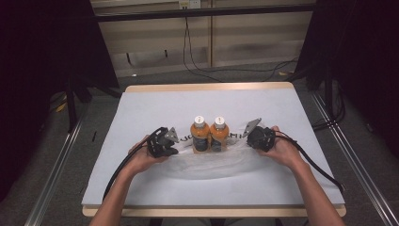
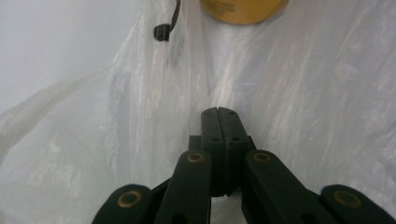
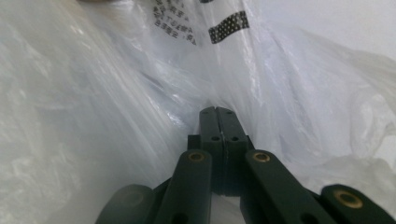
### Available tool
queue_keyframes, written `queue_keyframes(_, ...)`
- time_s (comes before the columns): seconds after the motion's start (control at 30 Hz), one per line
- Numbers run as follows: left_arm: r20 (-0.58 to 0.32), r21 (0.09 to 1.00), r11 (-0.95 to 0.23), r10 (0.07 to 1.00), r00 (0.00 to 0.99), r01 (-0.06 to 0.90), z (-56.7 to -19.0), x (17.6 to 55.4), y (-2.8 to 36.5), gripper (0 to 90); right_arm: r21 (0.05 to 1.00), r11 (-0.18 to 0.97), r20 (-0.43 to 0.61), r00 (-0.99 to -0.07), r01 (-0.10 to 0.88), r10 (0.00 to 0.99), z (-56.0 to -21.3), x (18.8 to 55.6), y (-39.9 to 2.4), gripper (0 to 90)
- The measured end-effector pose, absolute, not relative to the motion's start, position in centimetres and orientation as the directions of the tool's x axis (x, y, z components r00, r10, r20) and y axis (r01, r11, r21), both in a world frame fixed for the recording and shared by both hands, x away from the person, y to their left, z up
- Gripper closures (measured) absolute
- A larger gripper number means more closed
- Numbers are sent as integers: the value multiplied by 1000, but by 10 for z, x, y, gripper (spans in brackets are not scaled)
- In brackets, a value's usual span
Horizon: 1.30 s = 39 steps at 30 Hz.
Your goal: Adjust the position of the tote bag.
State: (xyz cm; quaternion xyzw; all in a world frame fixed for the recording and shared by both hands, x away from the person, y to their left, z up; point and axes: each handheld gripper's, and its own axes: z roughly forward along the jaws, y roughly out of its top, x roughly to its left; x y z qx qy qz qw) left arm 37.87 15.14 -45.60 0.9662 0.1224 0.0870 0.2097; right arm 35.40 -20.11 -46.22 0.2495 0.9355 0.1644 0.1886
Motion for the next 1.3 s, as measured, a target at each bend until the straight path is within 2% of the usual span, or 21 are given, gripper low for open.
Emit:
queue_keyframes(0.1, 186, 387, -898, 298, 936, 209, -456, 378, 155, 900, 396, 827, -272, -809, 400, 521, -462, 354, -203, 900)
queue_keyframes(0.13, 186, 387, -898, 298, 936, 209, -456, 378, 155, 900, 396, 827, -272, -809, 400, 521, -462, 354, -203, 900)
queue_keyframes(0.27, 61, 478, -835, 340, 939, 271, -460, 388, 173, 900, 414, 813, -236, -815, 409, 530, -462, 355, -205, 900)
queue_keyframes(0.37, 105, 446, -862, 318, 942, 241, -458, 386, 170, 900, 402, 821, -217, -829, 404, 515, -460, 354, -206, 900)
queue_keyframes(0.43, 115, 435, -867, 319, 941, 241, -458, 386, 169, 900, 388, 829, -222, -832, 403, 508, -459, 354, -208, 900)
queue_keyframes(0.5, 164, 402, -886, 316, 935, 229, -457, 388, 171, 900, 360, 844, -246, -833, 397, 496, -459, 355, -209, 900)
queue_keyframes(0.53, 144, 418, -875, 331, 932, 246, -457, 390, 174, 900, 350, 845, -251, -829, 404, 500, -459, 355, -211, 900)
queue_keyframes(0.67, 166, 409, -876, 349, 922, 257, -458, 391, 175, 900, 323, 854, -293, -815, 407, 499, -460, 358, -219, 900)
queue_keyframes(0.83, 112, 436, -856, 357, 927, 277, -458, 394, 183, 900, 292, 857, -325, -798, 425, 507, -460, 357, -228, 900)
queue_keyframes(1.0, 124, 412, -870, 349, 929, 271, -457, 391, 186, 900, 298, 835, -276, -795, 462, 539, -459, 354, -237, 900)
queue_keyframes(1.03, 123, 400, -877, 340, 932, 267, -456, 390, 186, 900, 300, 844, -280, -804, 445, 524, -458, 355, -240, 900)
queue_keyframes(1.07, 118, 391, -882, 331, 936, 263, -455, 390, 187, 900, 305, 826, -254, -796, 474, 550, -458, 352, -241, 900)
queue_keyframes(1.13, 99, 395, -880, 327, 940, 265, -455, 391, 190, 900, 316, 827, -243, -803, 465, 544, -458, 352, -247, 900)
queue_keyframes(1.3, 150, 392, -883, 336, 930, 256, -456, 392, 190, 900, 305, 831, -237, -808, 466, 540, -457, 351, -248, 900)
